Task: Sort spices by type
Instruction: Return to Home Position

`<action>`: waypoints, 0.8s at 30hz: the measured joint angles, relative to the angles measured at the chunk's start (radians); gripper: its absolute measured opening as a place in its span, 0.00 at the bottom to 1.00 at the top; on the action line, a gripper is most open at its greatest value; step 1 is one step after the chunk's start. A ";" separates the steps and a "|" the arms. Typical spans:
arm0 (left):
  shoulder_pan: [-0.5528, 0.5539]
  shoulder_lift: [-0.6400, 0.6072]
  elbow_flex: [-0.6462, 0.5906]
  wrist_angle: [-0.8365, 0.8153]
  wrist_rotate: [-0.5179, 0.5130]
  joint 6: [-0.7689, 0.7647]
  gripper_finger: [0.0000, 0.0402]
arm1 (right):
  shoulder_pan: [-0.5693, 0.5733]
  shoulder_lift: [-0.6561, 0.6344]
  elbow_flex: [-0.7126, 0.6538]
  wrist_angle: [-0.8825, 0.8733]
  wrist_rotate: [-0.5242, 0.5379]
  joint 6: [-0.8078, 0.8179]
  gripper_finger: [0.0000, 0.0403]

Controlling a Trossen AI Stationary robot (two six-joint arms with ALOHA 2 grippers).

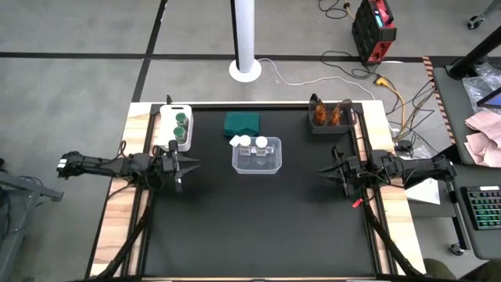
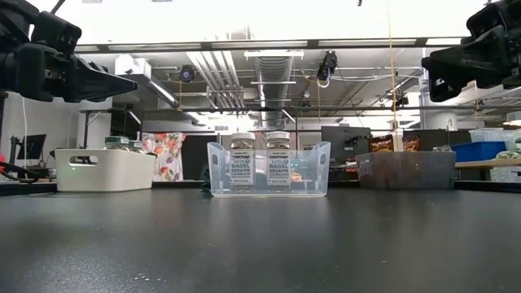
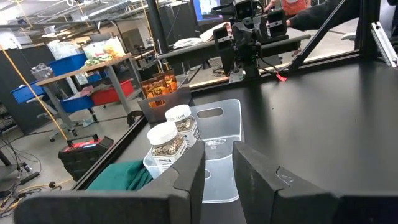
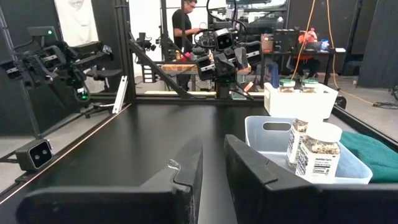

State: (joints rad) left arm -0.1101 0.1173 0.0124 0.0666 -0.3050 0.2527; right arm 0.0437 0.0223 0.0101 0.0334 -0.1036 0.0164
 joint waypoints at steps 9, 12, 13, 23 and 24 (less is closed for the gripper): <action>0.000 0.000 0.000 0.000 0.000 0.000 0.16 | 0.000 0.000 0.000 0.000 0.000 0.002 0.19; 0.000 0.000 0.000 0.000 0.000 0.000 0.16 | 0.000 0.000 0.000 0.000 0.000 0.001 0.20; 0.000 0.000 0.000 0.000 0.000 0.000 0.16 | 0.000 0.000 0.000 0.000 0.000 0.002 0.21; 0.000 0.000 0.000 0.000 0.000 0.000 0.16 | 0.000 0.000 0.000 0.000 0.000 0.002 0.21; 0.000 0.000 0.000 0.000 0.000 0.000 0.16 | 0.000 0.000 0.000 0.000 0.001 0.002 0.20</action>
State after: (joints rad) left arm -0.1101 0.1173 0.0127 0.0666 -0.3050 0.2530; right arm 0.0437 0.0223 0.0101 0.0338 -0.1028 0.0185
